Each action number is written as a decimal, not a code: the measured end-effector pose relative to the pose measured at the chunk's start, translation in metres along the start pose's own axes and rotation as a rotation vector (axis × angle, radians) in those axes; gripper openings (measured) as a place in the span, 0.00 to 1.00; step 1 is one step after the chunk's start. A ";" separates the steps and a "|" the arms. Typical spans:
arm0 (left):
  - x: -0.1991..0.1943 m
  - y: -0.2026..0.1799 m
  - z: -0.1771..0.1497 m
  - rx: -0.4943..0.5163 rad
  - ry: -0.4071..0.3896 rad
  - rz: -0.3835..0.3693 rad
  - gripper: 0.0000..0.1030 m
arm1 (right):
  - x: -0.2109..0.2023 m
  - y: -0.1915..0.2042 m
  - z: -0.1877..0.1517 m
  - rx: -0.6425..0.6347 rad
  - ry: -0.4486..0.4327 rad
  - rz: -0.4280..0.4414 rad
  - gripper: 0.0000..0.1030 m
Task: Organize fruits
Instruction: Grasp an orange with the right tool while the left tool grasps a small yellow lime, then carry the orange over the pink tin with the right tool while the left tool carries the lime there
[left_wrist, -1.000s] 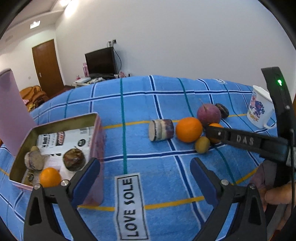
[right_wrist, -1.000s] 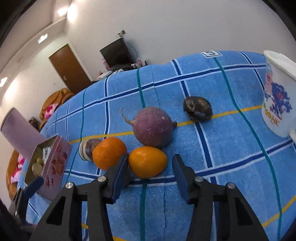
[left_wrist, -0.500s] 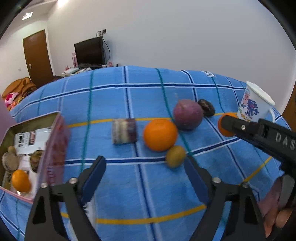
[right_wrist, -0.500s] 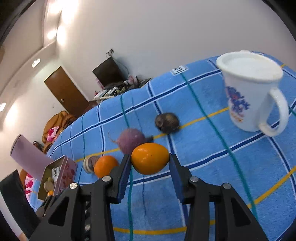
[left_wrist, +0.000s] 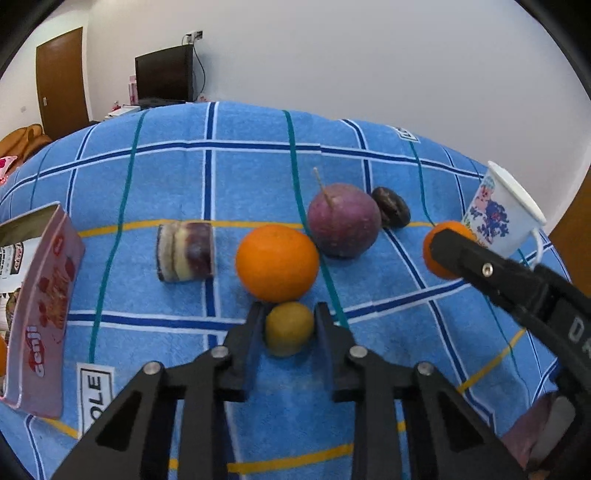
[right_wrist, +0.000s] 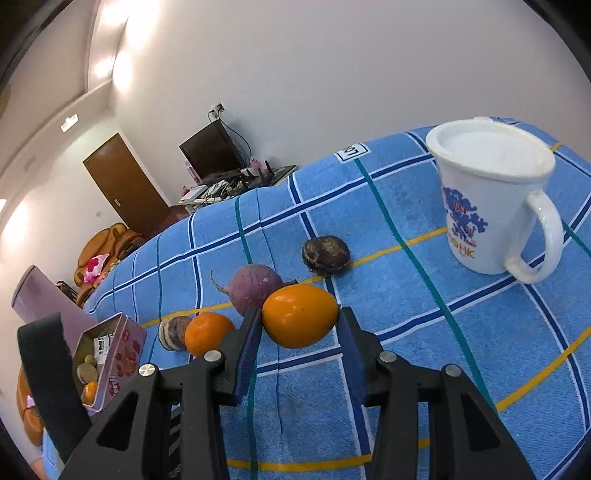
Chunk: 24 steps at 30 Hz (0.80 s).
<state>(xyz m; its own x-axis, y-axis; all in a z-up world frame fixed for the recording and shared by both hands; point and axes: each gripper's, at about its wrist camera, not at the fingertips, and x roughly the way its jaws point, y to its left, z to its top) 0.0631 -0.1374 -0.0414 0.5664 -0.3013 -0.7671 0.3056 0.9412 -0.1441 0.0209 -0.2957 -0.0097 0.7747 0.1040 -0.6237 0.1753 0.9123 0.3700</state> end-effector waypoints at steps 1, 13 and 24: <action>-0.005 0.003 -0.002 0.000 -0.010 -0.007 0.28 | -0.001 0.001 0.000 -0.012 -0.009 -0.015 0.43; -0.081 0.046 -0.024 0.163 -0.248 -0.066 0.28 | -0.013 0.023 -0.008 -0.106 -0.106 0.043 0.43; -0.080 0.066 -0.017 0.138 -0.297 0.015 0.28 | -0.022 0.054 -0.023 -0.251 -0.220 0.019 0.43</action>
<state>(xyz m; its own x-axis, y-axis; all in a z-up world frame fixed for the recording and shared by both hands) 0.0251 -0.0491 -0.0005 0.7641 -0.3380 -0.5494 0.3846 0.9225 -0.0327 -0.0007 -0.2397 0.0075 0.8941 0.0591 -0.4440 0.0255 0.9829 0.1822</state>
